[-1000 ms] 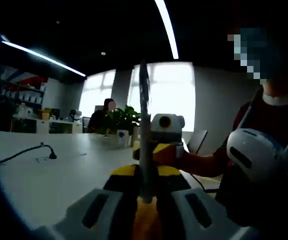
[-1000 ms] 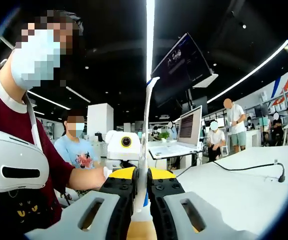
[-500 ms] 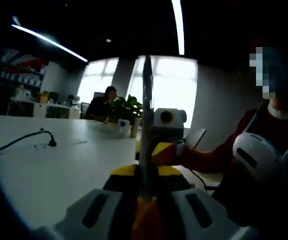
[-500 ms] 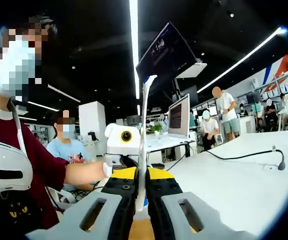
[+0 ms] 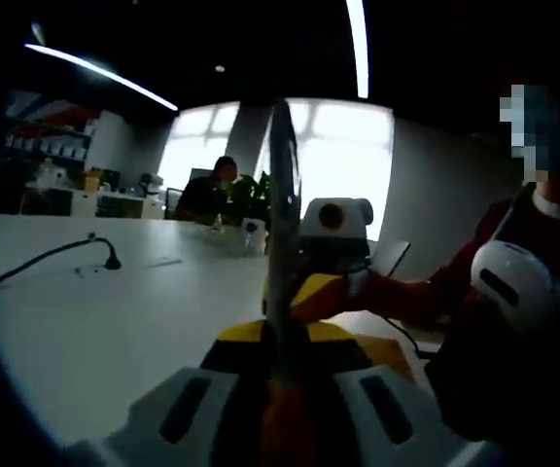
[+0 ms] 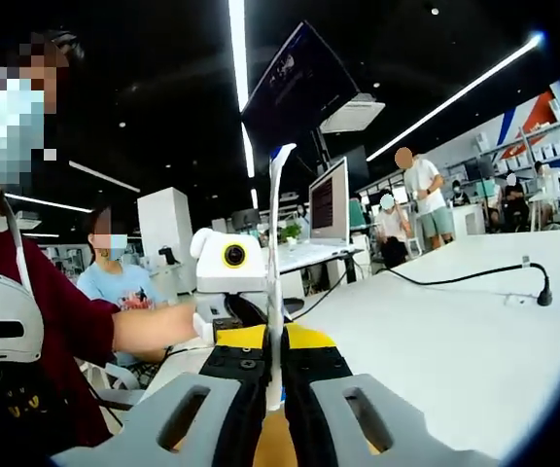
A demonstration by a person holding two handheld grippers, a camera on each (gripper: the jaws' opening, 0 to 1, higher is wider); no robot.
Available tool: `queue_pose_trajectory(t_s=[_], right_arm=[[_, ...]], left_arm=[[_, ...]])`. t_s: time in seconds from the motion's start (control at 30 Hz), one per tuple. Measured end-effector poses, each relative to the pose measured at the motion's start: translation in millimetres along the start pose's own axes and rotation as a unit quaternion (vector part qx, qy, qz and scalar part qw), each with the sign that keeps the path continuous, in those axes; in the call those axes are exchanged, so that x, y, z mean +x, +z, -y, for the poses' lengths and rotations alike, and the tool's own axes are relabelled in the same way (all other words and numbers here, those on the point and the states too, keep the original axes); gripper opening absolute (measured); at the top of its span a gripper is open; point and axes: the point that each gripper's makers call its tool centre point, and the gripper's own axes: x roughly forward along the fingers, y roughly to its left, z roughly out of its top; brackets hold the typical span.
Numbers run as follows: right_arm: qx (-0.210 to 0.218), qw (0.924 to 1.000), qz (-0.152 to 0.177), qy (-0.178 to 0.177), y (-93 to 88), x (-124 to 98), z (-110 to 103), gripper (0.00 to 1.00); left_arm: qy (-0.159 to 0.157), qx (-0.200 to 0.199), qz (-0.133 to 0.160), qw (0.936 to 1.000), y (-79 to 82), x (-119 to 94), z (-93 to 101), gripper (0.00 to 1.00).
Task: Pick up the toothpaste unscrew the cap squeeze it onto the small board screw the cap back on and return it to the table
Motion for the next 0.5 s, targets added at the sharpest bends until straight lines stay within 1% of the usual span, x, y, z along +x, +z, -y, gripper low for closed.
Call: queue_pose_trajectory(t_s=[0.03,0.13,0.2,0.27,0.5], right_arm=[[-0.001,1.0000,-0.001,-0.003,-0.4,1,1,0.01],[0.003,1.0000,-0.004,-0.005,-4.8,5,3,0.00],[-0.001,0.9999,-0.009,-0.007,-8.4,6,5,0.00],[0.008,0.9998,-0.012,-0.011,-10.4,6,7,0.00],[-0.001,0.9998,-0.013,-0.012,-14.0,7,11,0.00]], left_arm=[[0.003,0.005,-0.001,1.0000,-0.2,0,-1.6,0.11],[0.004,0.001,-0.003,1.0000,-3.1,-1,-6.0,0.11],[0.006,0.011,-0.008,0.9999,-6.2,-1,-7.3,0.11],[0.008,0.007,-0.011,0.9999,-8.1,-1,-8.3,0.11],[0.012,0.010,-0.014,0.9998,-11.6,-1,-13.3,0.11]])
